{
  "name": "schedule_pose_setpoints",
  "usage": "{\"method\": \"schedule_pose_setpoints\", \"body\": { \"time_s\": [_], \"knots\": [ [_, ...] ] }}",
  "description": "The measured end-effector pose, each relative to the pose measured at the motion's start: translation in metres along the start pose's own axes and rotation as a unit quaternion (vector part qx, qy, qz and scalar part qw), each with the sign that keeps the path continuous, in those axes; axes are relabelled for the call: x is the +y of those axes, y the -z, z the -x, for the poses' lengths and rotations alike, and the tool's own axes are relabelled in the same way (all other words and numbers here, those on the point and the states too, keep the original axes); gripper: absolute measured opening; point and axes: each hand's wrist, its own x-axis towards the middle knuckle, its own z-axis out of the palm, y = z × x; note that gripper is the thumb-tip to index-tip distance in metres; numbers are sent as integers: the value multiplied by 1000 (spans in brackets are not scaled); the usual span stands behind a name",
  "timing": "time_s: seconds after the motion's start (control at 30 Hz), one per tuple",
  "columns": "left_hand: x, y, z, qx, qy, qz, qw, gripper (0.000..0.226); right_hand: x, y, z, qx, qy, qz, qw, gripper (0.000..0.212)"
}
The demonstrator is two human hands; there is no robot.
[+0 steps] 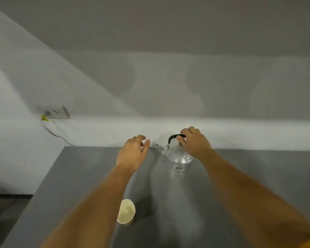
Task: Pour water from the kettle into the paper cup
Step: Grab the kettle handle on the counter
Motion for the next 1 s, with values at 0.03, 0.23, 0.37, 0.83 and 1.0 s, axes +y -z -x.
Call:
{"method": "schedule_pose_setpoints", "body": {
  "time_s": [0.03, 0.23, 0.37, 0.83, 1.0],
  "knots": [
    [-2, -3, -2, -5, 9, 1, 1000, 41, 3, -4, -5, -18, -8, -4, 1000, 40],
    [-17, -21, -10, -21, 23, 3, 1000, 41, 13, -26, -32, -80, -49, -39, 995, 43],
    [-22, -28, -13, -31, 34, -1, 999, 42, 18, -35, -42, -92, -70, -69, 991, 51],
    [-46, -36, 2, -28, 39, 4, 999, 44, 16, -31, -25, -103, -124, -151, 975, 60],
    [-63, -28, 43, -24, 37, 58, 997, 40, 2, -17, 6, -71, -121, -160, 977, 57]
  ]
}}
